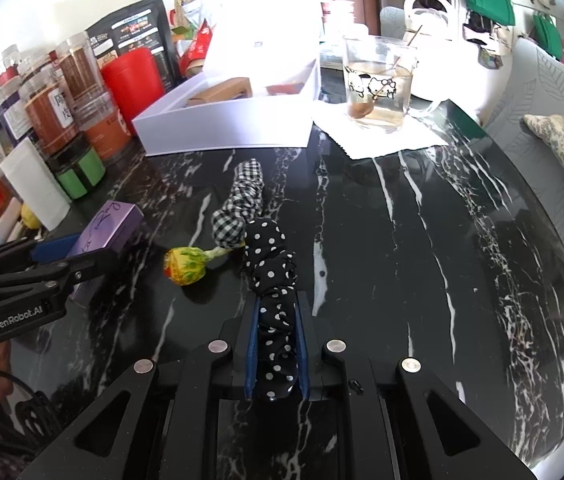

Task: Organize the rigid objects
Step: 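Lift the purple box with the left tool while the right tool lifts the polka-dot scrunchie, then carry the purple box with the left tool while the right tool carries the scrunchie into the white box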

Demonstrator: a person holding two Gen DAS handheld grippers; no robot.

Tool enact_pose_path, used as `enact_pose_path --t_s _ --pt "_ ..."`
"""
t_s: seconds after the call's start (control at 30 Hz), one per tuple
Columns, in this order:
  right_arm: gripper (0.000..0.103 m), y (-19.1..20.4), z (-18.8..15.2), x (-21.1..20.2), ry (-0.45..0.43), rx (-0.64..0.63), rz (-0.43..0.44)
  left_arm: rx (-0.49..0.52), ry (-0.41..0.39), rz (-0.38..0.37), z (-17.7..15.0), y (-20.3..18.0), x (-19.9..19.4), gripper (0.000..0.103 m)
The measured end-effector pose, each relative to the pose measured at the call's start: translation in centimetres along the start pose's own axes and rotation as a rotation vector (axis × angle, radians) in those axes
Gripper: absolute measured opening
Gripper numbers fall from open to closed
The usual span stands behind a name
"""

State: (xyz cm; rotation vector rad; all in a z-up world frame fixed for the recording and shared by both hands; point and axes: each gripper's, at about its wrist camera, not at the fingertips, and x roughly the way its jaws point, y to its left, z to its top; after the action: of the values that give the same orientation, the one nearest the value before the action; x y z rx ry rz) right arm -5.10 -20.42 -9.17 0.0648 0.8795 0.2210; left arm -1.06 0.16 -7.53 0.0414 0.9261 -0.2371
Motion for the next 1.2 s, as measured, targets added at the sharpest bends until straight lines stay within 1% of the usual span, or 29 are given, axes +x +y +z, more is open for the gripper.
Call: enact_pose_path --t_s 0.33,0.5,0.8,1.2 --pt "0.016 1.0 -0.1 -2.0 -0.024 -0.043 0.027 -0.014 -0.032 -0.004 0.2 -0.3 -1.9 0.050" --pt "0.016 1.5 0.5 -3.1 -0.051 -0.067 0.035 -0.005 -0.063 -0.007 1.0 -0.5 -2.9 0.050" --pt "0.016 2.0 3.1 -3.5 -0.083 -0.092 0.075 0.008 -0.112 -0.007 3.6 -0.5 -3.8 0.050" --pt "0.016 1.8 7.6 -2.7 -0.109 -0.127 0.107 0.018 -0.150 -0.003 8.2 -0.4 -3.2 0.050"
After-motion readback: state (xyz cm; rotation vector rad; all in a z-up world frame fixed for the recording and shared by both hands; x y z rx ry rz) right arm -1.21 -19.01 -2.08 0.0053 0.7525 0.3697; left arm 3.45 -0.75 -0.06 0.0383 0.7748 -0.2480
